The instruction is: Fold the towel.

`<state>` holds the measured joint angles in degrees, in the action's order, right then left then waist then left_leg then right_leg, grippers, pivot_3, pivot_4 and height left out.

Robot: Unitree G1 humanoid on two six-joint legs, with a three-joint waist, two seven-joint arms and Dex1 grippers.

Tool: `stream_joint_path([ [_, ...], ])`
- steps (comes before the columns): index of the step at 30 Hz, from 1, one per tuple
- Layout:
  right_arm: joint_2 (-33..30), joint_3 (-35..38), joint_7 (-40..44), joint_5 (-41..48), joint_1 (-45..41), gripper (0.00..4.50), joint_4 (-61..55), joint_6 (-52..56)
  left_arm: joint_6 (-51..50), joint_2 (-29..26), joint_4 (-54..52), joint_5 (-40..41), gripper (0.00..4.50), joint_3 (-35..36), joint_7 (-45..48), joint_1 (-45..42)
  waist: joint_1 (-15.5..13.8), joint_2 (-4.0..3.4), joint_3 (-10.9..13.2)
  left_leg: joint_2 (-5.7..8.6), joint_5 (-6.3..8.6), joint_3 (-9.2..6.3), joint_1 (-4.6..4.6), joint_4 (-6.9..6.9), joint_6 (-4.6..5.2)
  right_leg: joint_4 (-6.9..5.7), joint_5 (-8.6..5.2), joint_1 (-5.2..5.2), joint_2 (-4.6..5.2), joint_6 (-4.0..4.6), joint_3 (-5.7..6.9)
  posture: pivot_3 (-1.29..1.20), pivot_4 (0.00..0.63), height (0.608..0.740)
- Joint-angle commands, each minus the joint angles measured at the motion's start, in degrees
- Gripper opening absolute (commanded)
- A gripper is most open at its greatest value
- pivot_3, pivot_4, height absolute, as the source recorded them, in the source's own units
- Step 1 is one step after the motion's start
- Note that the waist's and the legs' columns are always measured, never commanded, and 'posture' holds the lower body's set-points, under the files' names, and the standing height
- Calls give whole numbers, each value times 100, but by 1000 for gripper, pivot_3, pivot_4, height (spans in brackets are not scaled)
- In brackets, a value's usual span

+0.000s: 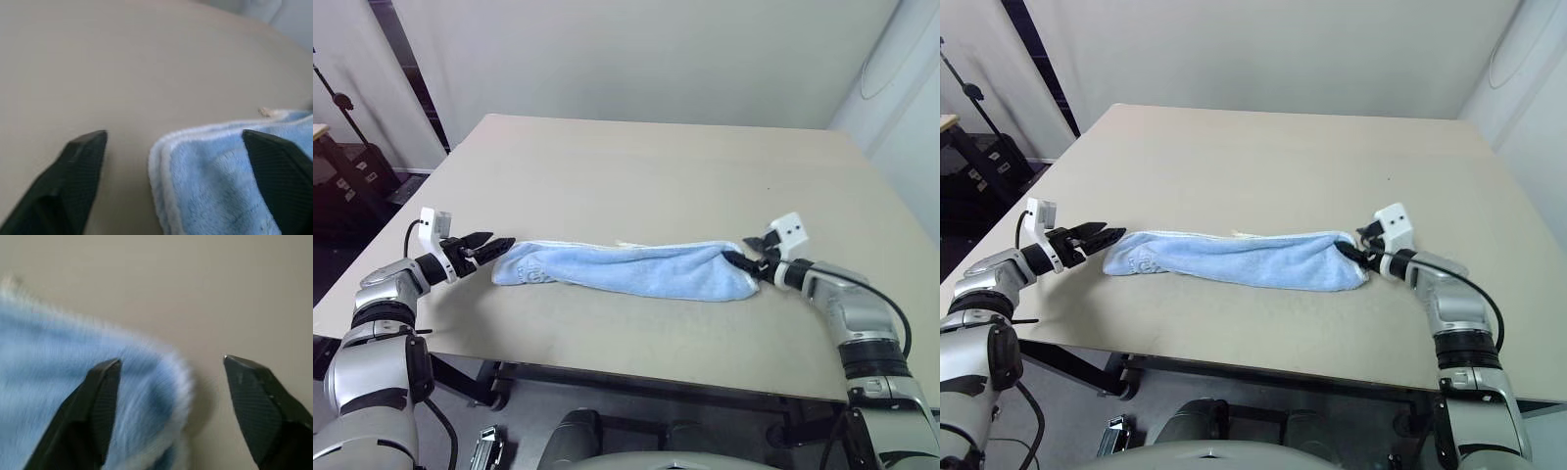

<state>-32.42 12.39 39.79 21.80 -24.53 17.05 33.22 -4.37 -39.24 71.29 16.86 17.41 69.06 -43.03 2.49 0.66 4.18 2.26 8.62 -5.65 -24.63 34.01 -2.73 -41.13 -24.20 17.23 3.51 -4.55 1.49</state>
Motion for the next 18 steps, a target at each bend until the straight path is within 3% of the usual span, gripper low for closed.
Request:
stream_joint_path([
  [1,-194,920,113,1454,-69,3268,-806,1805,-28,-30,-400,218,4476,138,566,-101,-21,2,-1,0,0,0,-1,-1,0,1,0,0,0,1,0,0,0,709],
  [9,-254,2935,-440,3951,867,3268,-1533,5716,-489,256,-2025,389,4476,-234,1615,756,-10,-3,-5,-1,1,10,-12,-8,2,10,-2,3,7,7,-10,0,0,709],
  [15,-229,2893,-1317,5406,1884,3268,-1526,5928,-490,348,-2589,344,4476,-456,1578,1194,-4,-3,-5,-10,2,28,-14,-10,5,0,-3,6,5,12,-23,0,0,709],
  [18,19,2877,-1946,5658,1974,3268,-1451,5928,-505,426,-2625,367,4476,-518,1516,1210,6,-3,-6,-10,2,38,-12,-6,11,1,-2,11,6,11,-27,0,0,709],
])
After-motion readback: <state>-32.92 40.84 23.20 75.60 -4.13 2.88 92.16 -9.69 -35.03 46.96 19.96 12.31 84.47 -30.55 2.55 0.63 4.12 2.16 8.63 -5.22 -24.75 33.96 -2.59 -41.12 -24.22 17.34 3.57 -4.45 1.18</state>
